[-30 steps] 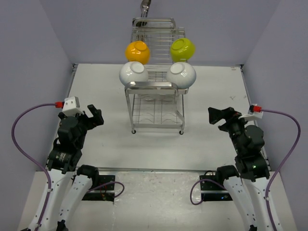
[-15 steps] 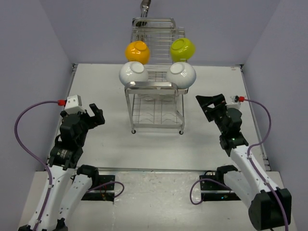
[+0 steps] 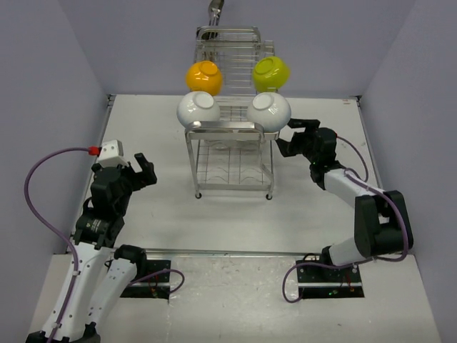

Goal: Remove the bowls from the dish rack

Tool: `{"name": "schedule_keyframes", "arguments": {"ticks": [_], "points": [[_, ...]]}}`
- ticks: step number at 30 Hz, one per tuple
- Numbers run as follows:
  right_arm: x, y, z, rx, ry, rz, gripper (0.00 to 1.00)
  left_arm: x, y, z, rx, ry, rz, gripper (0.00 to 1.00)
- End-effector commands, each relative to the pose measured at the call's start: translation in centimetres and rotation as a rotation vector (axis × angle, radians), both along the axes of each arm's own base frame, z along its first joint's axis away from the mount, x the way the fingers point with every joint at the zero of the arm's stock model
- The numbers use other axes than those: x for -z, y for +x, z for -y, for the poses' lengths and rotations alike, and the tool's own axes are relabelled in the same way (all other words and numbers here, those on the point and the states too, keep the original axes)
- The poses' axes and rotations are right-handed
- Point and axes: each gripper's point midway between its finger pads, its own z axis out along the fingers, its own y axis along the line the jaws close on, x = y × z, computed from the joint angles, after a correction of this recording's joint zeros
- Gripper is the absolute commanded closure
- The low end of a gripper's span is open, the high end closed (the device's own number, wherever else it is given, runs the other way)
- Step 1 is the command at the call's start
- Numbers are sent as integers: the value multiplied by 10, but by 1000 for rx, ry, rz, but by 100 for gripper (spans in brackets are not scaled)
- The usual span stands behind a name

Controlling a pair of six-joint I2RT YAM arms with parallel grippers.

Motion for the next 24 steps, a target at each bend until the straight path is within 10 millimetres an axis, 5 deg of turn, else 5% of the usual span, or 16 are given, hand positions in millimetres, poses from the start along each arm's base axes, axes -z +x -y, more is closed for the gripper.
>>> {"name": "schedule_keyframes", "arguments": {"ticks": [1,11,19,24], "points": [[-23,15,-22,-36,187,-10,18,-6,6,0,3,13,27,0],[4,30,-50,-32,262,-110,27,-2,7,-4,-22,19,9,0],[30,47,-48,30,265,-144,45,-4,5,-5,-28,18,17,0],[36,56,-50,41,242,-157,45,-5,7,-3,-18,15,19,0]]}}
